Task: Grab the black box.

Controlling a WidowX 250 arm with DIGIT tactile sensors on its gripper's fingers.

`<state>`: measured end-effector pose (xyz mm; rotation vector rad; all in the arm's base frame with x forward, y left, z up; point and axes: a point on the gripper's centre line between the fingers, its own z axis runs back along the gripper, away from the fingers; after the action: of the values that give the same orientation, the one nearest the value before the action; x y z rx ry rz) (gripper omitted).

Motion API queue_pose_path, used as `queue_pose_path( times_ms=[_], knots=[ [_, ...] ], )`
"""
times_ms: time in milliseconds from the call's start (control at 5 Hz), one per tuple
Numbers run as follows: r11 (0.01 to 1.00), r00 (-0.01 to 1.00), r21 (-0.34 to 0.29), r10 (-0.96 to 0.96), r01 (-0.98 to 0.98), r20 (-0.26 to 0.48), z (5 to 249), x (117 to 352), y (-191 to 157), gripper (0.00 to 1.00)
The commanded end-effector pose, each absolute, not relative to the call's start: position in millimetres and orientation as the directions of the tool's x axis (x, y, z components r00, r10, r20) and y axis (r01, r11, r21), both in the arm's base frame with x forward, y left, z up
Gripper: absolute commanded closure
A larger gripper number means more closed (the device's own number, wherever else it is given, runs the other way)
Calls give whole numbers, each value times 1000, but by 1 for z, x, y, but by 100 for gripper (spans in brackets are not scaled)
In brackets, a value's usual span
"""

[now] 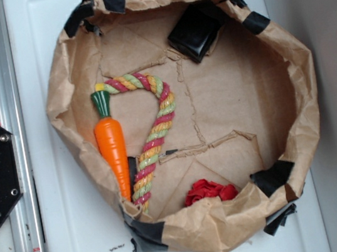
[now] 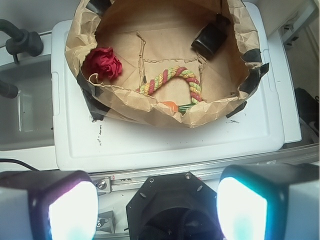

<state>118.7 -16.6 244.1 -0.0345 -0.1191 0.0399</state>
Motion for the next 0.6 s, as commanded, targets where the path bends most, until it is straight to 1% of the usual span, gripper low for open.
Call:
queue_pose_path(
  times_ms=[0,200,400],
  knots=[
    [999,992,-37,42,-38,118,244,119,-17,0],
    [961,940,-53,278,-273,201,215,156,7,0],
    [928,876,-50,365,-369,316,204,192,19,0]
  ],
)
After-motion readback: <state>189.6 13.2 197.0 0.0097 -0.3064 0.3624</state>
